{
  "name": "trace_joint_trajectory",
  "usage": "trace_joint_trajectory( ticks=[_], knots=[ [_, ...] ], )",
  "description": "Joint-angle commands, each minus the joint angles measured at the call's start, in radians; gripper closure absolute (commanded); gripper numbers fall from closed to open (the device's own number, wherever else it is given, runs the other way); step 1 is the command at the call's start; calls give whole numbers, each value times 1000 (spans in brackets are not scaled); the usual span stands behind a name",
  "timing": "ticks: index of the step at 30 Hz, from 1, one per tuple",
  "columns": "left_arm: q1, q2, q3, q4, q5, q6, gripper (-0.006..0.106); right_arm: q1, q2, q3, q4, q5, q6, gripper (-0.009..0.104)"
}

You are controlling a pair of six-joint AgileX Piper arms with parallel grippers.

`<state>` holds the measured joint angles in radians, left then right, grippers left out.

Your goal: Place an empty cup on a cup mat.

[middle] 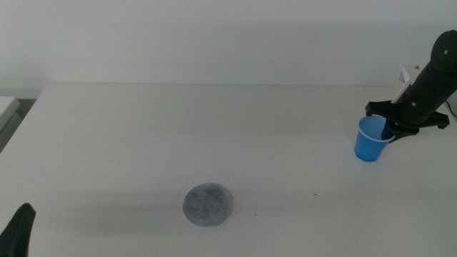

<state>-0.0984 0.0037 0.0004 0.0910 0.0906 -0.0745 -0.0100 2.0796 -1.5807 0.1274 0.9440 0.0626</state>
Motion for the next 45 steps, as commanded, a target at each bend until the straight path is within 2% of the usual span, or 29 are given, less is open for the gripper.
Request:
trace_joint_trajectory(
  ticks=[1,12,19,26,32,39,45],
  knots=[
    [-2,-4,0,-5,-5,-3,7,1,-11,-8,-10,-10,-10,98],
    [-2,-4,0,-2,-5,-3,7,76,-148,-8,6,25,-10,98],
    [-2,-4,0,-2,-5,-3,7,243,-189,-8,5,84,3,98],
    [-2,-4,0,-2,-5,-3,7,456,-187,-8,10,86,77,98],
    [-2,-4,0,-2,-5,-3,7,592,-185,-8,7,74,126,98],
    [-2,-4,0,-2,-5,-3,7,683,-156,-10,7,52,169,97],
    [-2,-4,0,-2,-5,-3,7,710,-88,-78,18,61,183,97]
  ],
)
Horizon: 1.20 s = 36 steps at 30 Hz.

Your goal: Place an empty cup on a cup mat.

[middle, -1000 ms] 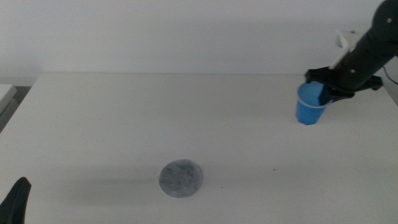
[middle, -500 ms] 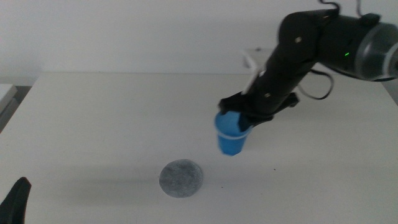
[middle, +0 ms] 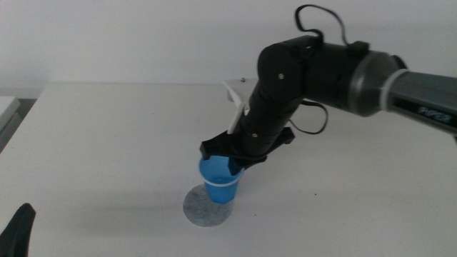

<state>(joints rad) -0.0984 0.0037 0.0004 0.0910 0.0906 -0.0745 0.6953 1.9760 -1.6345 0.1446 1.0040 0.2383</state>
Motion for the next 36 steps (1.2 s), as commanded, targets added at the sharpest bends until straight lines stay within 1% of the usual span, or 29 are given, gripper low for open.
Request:
trace_joint_trajectory(
  ticks=[1,4,13,20,24,26,28,33,36],
  knots=[
    [-2,-4,0,-2,-5,-3,7,6,26,-33,4,1,7,97],
    [-2,-4,0,-2,-5,-3,7,6,56,-59,19,9,7,97],
    [-2,-4,0,-2,-5,-3,7,35,107,-72,26,-56,7,97],
    [-2,-4,0,-2,-5,-3,7,35,128,-72,22,-58,3,97],
    [-2,-4,0,-2,-5,-3,7,35,134,-72,14,-57,-2,93],
    [-2,-4,0,-2,-5,-3,7,35,134,-72,14,-55,-2,87],
    [-2,-4,0,-2,-5,-3,7,35,134,-72,14,-55,-2,85],
    [-2,-4,0,-2,-5,-3,7,35,134,-72,-16,-36,-4,78],
    [-2,-4,0,-2,-5,-3,7,33,134,-72,-18,-27,-4,71]
  ],
)
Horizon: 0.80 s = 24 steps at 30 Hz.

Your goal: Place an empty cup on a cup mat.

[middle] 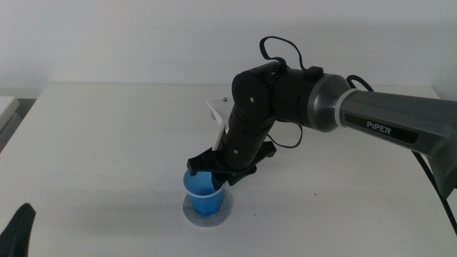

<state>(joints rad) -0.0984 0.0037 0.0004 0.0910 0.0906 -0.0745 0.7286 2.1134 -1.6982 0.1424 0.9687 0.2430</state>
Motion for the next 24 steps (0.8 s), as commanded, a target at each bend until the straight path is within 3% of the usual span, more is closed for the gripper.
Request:
trace_joint_trajectory(
  ticks=[1,8,11,17,22,24],
  knots=[
    [-2,-4,0,-2,-5,-3,7,-1,-8,-8,-16,9,-9,67],
    [-2,-4,0,-2,-5,-3,7,-2,-54,-47,-16,13,-46,14],
    [-2,-4,0,-2,-5,-3,7,-5,-89,-104,-12,42,-91,2],
    [-2,-4,0,-2,-5,-3,7,-72,-214,-203,-38,125,-154,2],
    [-2,-4,0,-2,-5,-3,7,-243,-370,-203,-104,123,-176,2],
    [-2,-4,0,-2,-5,-3,7,-341,-430,-191,-102,123,-173,2]
  ],
)
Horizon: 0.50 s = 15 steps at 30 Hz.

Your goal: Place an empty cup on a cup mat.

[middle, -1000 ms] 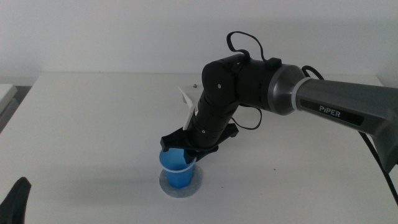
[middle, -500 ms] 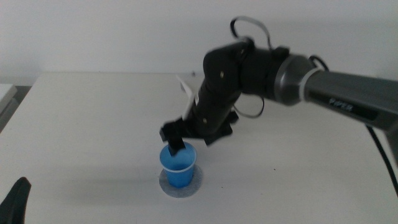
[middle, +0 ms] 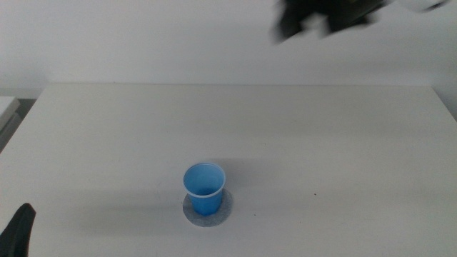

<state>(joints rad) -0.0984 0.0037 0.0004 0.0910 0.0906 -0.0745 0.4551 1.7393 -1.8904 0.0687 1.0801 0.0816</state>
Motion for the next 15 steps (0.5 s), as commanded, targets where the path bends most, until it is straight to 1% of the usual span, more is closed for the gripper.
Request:
trace_joint_trajectory(
  ticks=[1,4,6,9,12,15],
  knots=[
    [-2,-4,0,-2,-5,-3,7,-108,-82,8,-21,11,-12,2],
    [-2,-4,0,-2,-5,-3,7,-261,-173,60,2,-1,-33,2],
    [-2,-4,0,-2,-5,-3,7,-357,-250,139,-13,-57,-38,2],
    [-2,-4,0,-2,-5,-3,7,-491,-379,306,-16,-160,-38,2],
    [-2,-4,0,-2,-5,-3,7,-589,-497,477,-14,-256,-54,2],
    [-2,-4,0,-2,-5,-3,7,-616,-617,656,-14,-392,-82,2]
  ],
)
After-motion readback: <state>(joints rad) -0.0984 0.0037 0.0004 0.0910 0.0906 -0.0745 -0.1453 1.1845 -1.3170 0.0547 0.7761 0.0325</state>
